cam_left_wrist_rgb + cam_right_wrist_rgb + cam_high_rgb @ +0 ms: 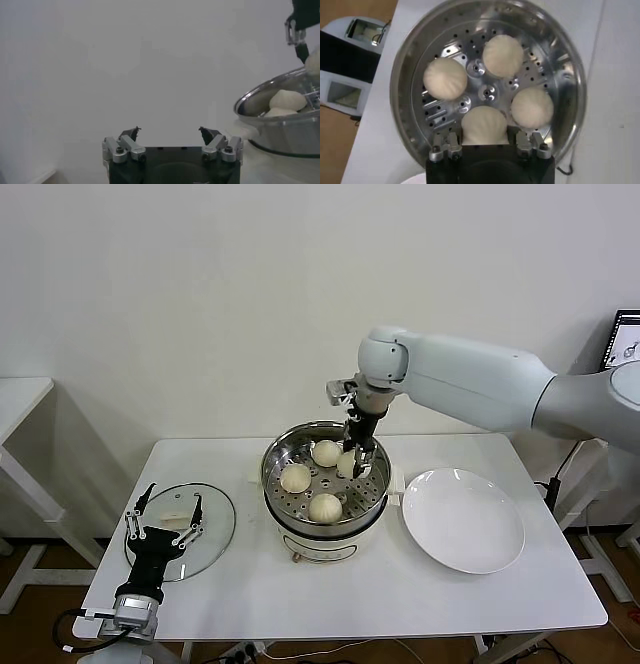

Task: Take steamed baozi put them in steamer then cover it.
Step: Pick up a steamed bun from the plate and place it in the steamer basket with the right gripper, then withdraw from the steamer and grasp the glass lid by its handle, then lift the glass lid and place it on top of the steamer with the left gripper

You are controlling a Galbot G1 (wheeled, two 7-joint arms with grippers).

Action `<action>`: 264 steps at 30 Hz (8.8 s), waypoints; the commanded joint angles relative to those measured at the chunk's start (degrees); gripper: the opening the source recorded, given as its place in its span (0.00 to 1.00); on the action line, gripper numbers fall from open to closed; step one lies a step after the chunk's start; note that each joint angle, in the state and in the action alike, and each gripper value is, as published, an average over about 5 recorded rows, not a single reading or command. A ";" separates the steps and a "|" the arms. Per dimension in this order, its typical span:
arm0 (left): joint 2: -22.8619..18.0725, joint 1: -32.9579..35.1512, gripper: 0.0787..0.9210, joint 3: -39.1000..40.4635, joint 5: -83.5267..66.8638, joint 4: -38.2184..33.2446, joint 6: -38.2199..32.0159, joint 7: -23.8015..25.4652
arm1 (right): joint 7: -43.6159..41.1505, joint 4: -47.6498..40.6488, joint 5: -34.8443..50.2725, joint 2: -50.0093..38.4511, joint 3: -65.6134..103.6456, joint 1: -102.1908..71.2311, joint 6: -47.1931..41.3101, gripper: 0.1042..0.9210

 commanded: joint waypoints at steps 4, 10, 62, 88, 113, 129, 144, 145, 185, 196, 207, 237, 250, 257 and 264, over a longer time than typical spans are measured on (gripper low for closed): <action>0.05 0.04 0.88 0.06 0.04 0.01 -0.04 0.10 | 0.04 -1.79 -2.68 0.32 0.04 -2.98 -0.14 0.63; -0.04 0.05 0.88 0.01 0.03 0.06 -0.06 0.07 | 0.09 -2.20 -3.71 0.42 0.63 -4.77 -0.08 0.64; -0.75 -3.08 0.88 0.74 -5.47 1.06 1.98 -2.25 | 56.80 29.13 19.95 -35.98 99.37 -77.11 25.27 0.88; 0.75 -3.86 0.88 -1.40 16.73 11.03 -8.40 -7.52 | 83.57 50.49 -2.49 6.76 112.02 -123.67 48.94 0.88; 8.31 -12.90 0.88 -4.75 70.54 39.92 -19.54 -22.29 | 82.06 44.78 -2.87 7.36 111.69 -120.66 49.26 0.88; 9.12 -20.63 0.88 -5.21 68.97 43.95 -17.44 -20.63 | 81.13 42.74 -3.57 7.43 111.85 -120.74 50.18 0.88; 8.40 -23.76 0.88 -3.71 69.04 46.23 -16.33 -20.20 | 80.61 40.84 -4.45 7.35 111.90 -120.05 50.69 0.88; 8.30 -24.07 0.88 -3.63 69.09 46.49 -16.23 -20.29 | 80.58 40.72 -4.55 7.37 111.87 -120.06 50.78 0.88; 9.66 -14.53 0.13 -5.80 61.42 19.26 -6.50 -16.36 | 80.18 36.99 -5.33 7.49 111.51 -118.33 52.27 0.88; 17.00 -10.42 0.13 7.42 50.72 -4.39 18.52 3.95 | 79.76 35.95 -4.97 7.29 111.29 -117.83 52.94 0.88; 17.88 -22.18 0.13 30.33 57.25 -3.13 31.00 12.27 | 79.35 35.24 -5.18 7.58 112.02 -118.02 53.53 0.88; 0.03 -38.53 0.13 46.10 73.24 19.78 34.27 11.82 | 79.60 31.27 -10.66 10.59 111.89 -117.38 54.08 0.88; -2.66 -39.18 0.13 45.43 74.19 24.17 33.10 10.55 | 79.59 29.46 -11.54 11.26 111.41 -116.69 54.41 0.88; -3.86 -38.66 0.13 45.26 74.65 24.97 33.07 9.98 | 79.57 29.37 -11.70 11.06 111.47 -116.75 54.50 0.88; -3.75 -38.16 0.13 44.78 74.62 24.86 33.13 9.58 | 79.47 28.99 -11.83 11.01 111.19 -116.62 54.56 0.88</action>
